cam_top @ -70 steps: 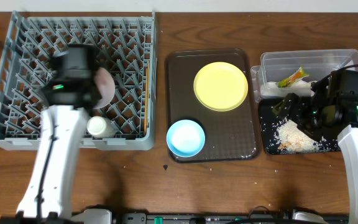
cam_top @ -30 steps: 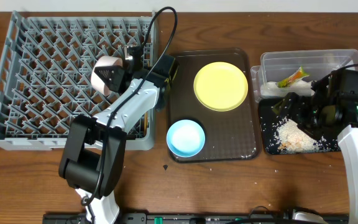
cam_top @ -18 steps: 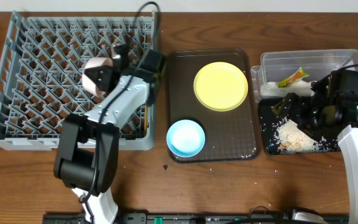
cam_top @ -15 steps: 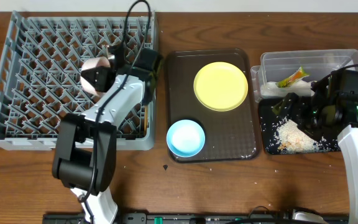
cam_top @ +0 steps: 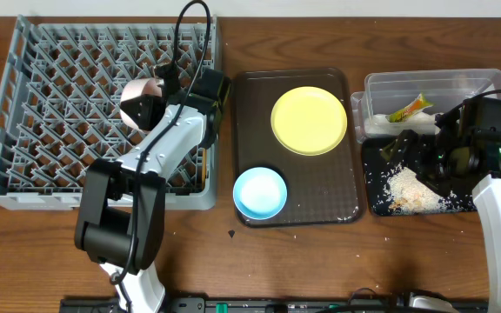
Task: Sort waste into correct bins and load items into the dishwasher
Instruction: 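Reach the left gripper to the light-blue bowl and grasp its rim, then lift the light-blue bowl and carry it into the dish rack, then lower the light-blue bowl into the rack and release it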
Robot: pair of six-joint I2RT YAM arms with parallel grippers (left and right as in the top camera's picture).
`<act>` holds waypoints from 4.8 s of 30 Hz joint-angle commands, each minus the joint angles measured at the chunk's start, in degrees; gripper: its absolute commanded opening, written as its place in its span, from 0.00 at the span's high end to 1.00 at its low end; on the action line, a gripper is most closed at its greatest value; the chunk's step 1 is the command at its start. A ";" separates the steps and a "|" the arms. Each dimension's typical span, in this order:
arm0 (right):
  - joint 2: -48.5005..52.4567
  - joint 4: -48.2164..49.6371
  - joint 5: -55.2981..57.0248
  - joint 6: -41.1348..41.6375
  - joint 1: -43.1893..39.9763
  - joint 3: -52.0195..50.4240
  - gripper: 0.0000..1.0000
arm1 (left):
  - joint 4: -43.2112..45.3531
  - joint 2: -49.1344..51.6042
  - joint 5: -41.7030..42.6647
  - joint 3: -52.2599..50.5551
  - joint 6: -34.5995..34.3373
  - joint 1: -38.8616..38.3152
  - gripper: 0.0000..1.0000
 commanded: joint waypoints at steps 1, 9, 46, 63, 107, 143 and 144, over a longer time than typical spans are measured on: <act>0.17 -0.04 -0.42 -0.74 -0.04 -0.15 0.09 | -0.90 0.24 9.79 0.48 -0.87 -1.25 0.70; 0.17 -0.09 -0.42 -0.76 -0.04 -0.15 0.09 | -2.08 0.00 18.99 0.50 -3.48 -1.97 0.69; 0.17 0.39 -0.42 -0.72 -0.04 -0.15 0.09 | -8.87 -15.89 77.96 -3.76 -6.88 -18.01 0.92; 0.17 0.83 -0.42 -0.72 -0.04 -0.15 0.09 | 5.88 -3.19 96.19 -0.09 -8.44 -27.39 0.89; 0.17 0.59 -0.42 -0.76 0.00 -0.15 0.08 | -16.02 -11.56 70.82 7.08 -4.02 -13.99 0.93; 0.17 0.35 -0.39 -1.81 0.00 -0.15 0.07 | -11.45 -1.97 -13.22 5.64 1.97 7.93 0.92; 0.17 0.31 -0.39 -1.84 0.00 -0.15 0.07 | -11.43 -0.96 -14.10 5.64 1.97 8.61 0.92</act>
